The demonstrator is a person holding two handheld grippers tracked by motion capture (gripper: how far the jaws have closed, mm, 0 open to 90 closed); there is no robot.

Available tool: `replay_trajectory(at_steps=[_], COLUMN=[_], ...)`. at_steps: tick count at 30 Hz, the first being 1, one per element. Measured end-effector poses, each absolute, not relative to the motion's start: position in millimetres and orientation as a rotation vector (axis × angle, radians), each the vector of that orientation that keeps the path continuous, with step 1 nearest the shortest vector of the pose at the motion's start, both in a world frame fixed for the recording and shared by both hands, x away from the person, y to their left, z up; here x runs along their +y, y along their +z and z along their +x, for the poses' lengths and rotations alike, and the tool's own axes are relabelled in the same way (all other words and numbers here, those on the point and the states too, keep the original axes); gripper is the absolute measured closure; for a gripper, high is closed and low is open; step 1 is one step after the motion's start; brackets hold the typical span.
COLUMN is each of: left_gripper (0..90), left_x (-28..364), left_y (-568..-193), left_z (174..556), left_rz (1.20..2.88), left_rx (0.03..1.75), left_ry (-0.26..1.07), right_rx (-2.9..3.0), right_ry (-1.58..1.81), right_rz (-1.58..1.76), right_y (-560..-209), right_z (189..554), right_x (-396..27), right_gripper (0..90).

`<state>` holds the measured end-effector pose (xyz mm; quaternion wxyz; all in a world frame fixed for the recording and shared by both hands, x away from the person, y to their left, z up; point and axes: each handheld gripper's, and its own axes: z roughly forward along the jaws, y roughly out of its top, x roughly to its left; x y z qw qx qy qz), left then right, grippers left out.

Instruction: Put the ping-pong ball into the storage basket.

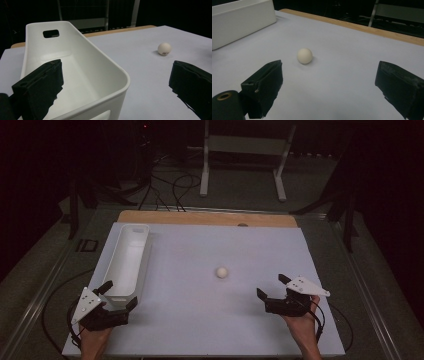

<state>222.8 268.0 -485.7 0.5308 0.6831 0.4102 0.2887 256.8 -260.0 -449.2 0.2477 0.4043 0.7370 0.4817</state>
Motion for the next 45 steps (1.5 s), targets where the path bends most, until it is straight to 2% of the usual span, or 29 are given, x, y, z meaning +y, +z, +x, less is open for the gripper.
replay_trajectory(at_steps=[45], left_gripper=[0.0], left_x=[267.4], left_y=[-486.4], left_z=[224.0], left_rz=[1.638], left_rx=[0.984], left_ry=[0.688], right_rx=[2.084], right_ry=[1.235], right_rz=[1.119], right_y=[-438.5], right_z=[284.6], right_x=[-237.8], right_gripper=[7.4])
